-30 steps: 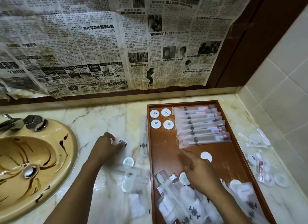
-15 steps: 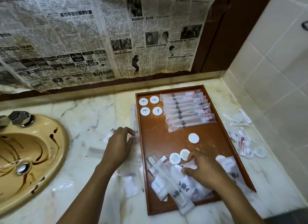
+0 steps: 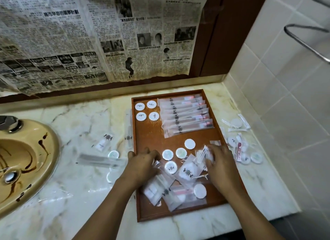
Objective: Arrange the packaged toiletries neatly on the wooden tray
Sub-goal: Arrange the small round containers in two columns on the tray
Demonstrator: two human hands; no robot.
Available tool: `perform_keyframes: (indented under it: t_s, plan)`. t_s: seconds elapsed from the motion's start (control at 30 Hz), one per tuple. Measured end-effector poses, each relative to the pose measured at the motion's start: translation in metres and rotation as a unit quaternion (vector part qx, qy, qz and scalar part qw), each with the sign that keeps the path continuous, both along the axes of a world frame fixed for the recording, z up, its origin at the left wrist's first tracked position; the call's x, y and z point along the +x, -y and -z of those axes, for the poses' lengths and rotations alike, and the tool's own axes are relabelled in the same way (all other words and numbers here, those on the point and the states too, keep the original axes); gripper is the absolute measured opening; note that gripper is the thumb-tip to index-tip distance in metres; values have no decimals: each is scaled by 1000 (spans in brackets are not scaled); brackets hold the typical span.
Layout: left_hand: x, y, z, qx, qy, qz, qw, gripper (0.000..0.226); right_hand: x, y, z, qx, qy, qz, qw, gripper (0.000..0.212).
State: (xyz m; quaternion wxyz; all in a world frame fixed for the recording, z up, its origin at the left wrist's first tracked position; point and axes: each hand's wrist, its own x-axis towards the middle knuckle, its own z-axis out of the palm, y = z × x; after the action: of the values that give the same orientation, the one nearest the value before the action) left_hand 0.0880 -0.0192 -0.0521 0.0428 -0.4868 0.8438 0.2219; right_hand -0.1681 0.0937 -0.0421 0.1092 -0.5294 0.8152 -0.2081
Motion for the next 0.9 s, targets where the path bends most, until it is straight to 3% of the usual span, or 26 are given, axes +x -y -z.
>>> perform_keyframes:
  t_s: [0.13,0.27,0.33,0.4,0.47,0.53,0.6,0.67,0.77,0.83,0.9]
  plan:
    - [-15,-11,0,-7,-18,-21,1000,28,-30,-12,-1,-19,86,96,991,52]
    - [-43,-25,-6,-3,-8,3,1000,52,-45,-21,2,8,14,123,992,60]
    - [-58,-32,-8,1,-1,24,1000,63,-45,-27,-3,-8,-16,114,993,42]
    - [-70,-37,-8,2,27,37,999,67,-36,-33,-13,-14,28,57,998,11]
    - [-78,-38,-9,-2,41,23,999,57,-21,-42,-20,67,35,-47,996,6]
    - [-81,-36,-10,20,22,-18,999,39,-3,-48,-16,166,-24,-161,973,25]
    - [-78,-32,-13,69,-28,-86,994,23,10,-52,-9,212,-60,-193,956,48]
    - [-71,-29,-14,83,-63,-146,984,19,17,-54,1,183,-58,-186,964,51]
    - [-60,-28,-18,61,-58,-188,979,20,21,-54,12,145,-34,-190,970,35]
    - [-58,-29,-23,63,-35,-202,977,23,19,-53,12,109,22,-177,978,16]
    - [-60,-32,-25,45,-18,-210,976,32,11,-51,9,66,74,-133,986,21]
